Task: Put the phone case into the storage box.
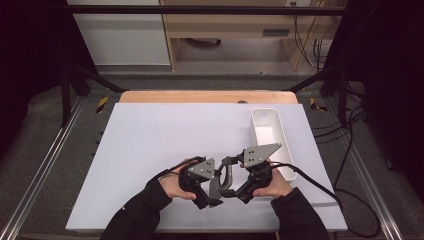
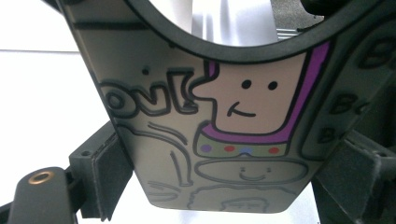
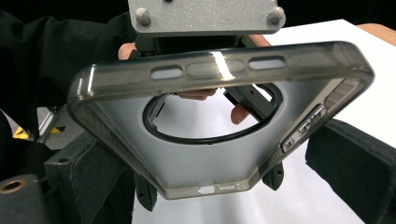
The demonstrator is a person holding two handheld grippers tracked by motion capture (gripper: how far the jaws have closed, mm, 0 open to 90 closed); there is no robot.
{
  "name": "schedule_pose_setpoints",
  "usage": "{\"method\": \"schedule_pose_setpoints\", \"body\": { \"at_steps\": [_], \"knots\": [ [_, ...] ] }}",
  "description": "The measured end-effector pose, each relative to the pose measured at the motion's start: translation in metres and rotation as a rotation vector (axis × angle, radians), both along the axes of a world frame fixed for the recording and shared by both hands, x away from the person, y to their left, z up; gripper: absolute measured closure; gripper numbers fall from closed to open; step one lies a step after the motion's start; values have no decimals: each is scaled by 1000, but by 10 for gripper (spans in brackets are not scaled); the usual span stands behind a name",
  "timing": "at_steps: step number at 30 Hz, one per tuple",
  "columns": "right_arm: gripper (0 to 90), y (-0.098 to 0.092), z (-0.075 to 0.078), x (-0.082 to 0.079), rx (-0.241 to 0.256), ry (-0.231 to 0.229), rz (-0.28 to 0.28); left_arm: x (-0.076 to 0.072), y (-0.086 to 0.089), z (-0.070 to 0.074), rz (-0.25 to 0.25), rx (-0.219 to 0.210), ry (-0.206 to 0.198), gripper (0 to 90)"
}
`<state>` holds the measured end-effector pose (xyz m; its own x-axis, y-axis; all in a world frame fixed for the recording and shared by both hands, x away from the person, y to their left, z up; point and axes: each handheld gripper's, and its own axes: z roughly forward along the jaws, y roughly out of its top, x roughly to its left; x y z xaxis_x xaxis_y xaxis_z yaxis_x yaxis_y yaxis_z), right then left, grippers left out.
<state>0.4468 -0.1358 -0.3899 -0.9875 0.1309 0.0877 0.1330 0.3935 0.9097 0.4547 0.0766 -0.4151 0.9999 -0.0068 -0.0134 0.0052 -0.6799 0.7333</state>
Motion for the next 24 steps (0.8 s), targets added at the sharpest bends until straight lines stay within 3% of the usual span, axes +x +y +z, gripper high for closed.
{"method": "schedule_pose_setpoints", "body": {
  "at_steps": [6,24],
  "knots": [
    [100,0,-1,1,9,0,23,0,-1,0,-5,-2,-1,117],
    [120,0,-1,-1,1,-26,15,1,-2,-2,-3,-1,-10,115]
  ]
}}
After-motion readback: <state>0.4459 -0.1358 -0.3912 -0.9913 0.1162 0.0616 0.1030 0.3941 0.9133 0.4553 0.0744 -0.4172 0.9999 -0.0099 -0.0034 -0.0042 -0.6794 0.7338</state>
